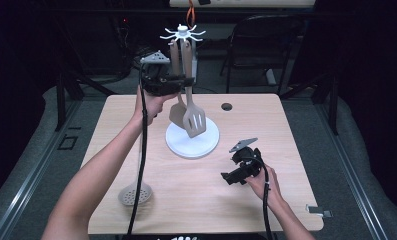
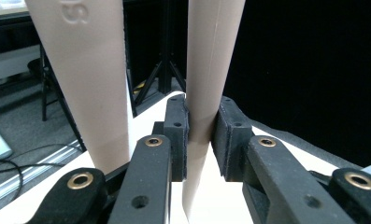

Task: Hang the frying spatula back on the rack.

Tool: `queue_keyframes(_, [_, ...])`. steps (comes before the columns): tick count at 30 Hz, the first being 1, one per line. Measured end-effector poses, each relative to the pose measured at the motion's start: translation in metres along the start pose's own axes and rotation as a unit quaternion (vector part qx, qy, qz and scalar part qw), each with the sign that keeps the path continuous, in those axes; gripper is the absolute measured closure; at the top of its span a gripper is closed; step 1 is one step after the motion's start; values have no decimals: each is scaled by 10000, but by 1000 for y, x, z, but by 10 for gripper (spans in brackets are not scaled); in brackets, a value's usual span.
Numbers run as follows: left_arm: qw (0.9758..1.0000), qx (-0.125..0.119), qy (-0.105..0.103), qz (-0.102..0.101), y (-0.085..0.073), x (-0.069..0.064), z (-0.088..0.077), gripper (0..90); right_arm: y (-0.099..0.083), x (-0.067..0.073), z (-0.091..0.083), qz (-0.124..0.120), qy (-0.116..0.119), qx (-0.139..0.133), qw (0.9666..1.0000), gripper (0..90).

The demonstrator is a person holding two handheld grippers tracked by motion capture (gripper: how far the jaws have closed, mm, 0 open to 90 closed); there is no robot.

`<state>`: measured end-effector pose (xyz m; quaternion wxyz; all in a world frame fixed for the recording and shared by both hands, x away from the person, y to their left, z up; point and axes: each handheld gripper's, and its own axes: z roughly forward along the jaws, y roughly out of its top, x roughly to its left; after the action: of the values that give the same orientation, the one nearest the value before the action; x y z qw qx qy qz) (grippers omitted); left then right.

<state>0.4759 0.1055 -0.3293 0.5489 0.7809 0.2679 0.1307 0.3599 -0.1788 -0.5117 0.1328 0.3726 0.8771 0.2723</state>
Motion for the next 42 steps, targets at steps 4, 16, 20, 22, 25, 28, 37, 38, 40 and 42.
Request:
queue_keyframes(4, [10000, -28, 3, -21, 0, 0, 1, 766, 0, 0, 0, -21, -33, 23, 10000, 4])
queue_keyframes(16, [9999, -66, 9, -92, -1, 3, 1, 760, 0, 0, 0, -47, -25, 62, 10000, 5])
queue_keyframes(20, [9999, -103, 6, -124, -3, 5, 0, 756, 0, 0, 0, -36, -18, 49, 10000, 5])
queue_keyframes(22, [9999, -106, 24, -125, -3, 5, 0, 756, 0, 0, 0, -33, -13, 46, 10000, 5])
queue_keyframes(25, [9997, -136, 3, -214, -4, 6, 0, 754, 0, 0, 0, -48, -30, 65, 10000, 7])
queue_keyframes(28, [9997, -131, 2, -218, -5, 6, 0, 754, 0, 1, 1, -60, -22, 69, 10000, 7])
queue_keyframes(37, [9994, -158, 42, -294, -6, 9, 0, 749, 0, 1, 1, -67, -26, 79, 9999, 7])
queue_keyframes(38, [9994, -151, 51, -298, -7, 9, 0, 749, 0, 2, 1, -45, 5, 54, 10000, 7])
queue_keyframes(40, [9994, -154, 50, -300, -8, 9, 0, 749, 0, 2, 1, -78, -36, 82, 9999, 8])
queue_keyframes(42, [9994, -160, 73, -299, -8, 9, 0, 749, 0, 2, 1, -75, -40, 88, 9999, 13])
